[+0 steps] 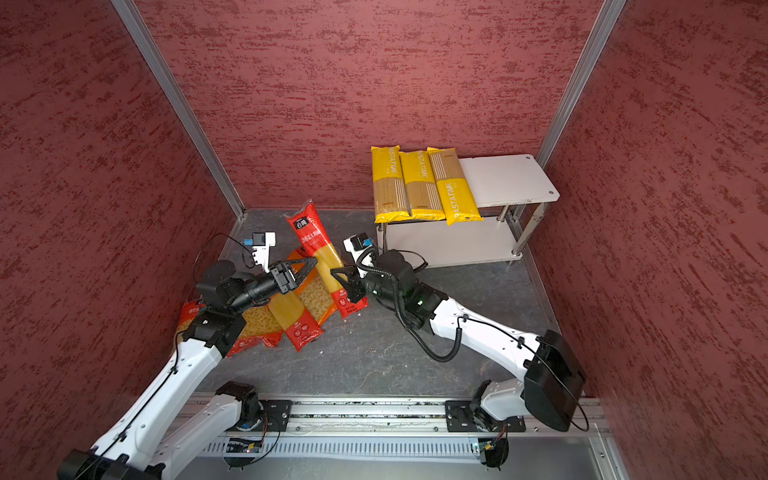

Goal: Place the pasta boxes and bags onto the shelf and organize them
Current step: 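Lift the red bag upright with the right gripper while the left grasps its top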

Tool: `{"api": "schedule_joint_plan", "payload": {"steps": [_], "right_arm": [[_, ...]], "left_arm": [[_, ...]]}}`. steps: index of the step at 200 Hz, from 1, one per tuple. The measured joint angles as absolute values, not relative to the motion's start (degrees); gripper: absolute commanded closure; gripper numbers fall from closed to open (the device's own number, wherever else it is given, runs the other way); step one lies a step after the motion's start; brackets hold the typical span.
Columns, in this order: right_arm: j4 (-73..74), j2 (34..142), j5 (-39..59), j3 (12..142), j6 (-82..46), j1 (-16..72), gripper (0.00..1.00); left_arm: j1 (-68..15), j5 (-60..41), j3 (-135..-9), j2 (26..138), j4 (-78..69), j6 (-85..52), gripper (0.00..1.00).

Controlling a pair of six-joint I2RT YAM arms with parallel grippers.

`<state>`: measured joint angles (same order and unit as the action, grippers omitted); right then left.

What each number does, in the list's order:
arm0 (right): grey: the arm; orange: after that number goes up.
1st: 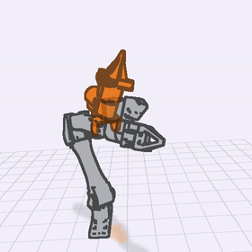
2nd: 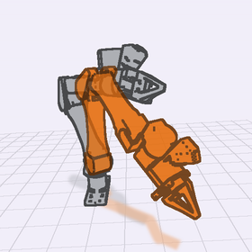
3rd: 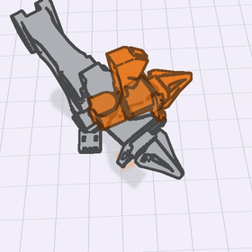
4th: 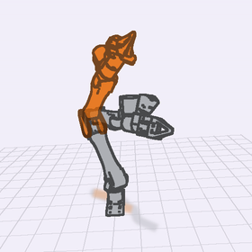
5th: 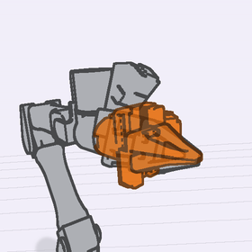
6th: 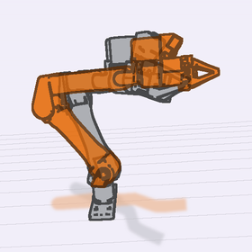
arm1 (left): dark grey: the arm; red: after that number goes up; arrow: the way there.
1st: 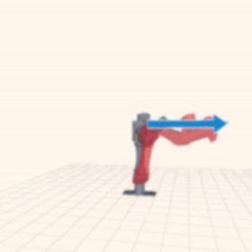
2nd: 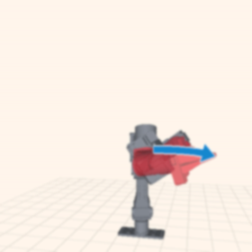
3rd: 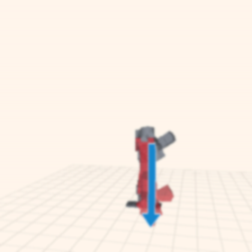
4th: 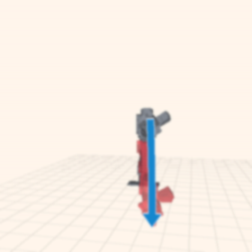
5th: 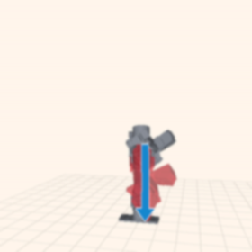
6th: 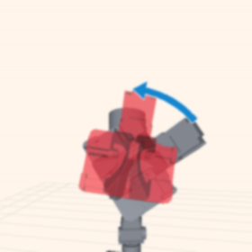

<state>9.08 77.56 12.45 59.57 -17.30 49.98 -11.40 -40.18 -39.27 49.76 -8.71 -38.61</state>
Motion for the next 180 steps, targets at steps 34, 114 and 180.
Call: {"api": "schedule_joint_plan", "payload": {"steps": [34, 114, 180], "right_arm": [[8.7, 74.1, 12.6, 59.6, -15.9, 49.6, 0.99], [8.7, 71.0, 13.8, 59.6, -15.2, 48.0, 1.00], [11.6, 69.1, 17.3, 59.6, -17.1, 46.3, 1.00]], "left_arm": [[-11.4, -44.1, -40.4, 54.3, -17.7, -41.4, 0.39], [-14.0, -51.5, -46.0, 64.0, -34.9, -44.3, 0.41], [-18.0, -54.1, -49.6, 68.1, -41.1, -44.8, 0.50]]}}
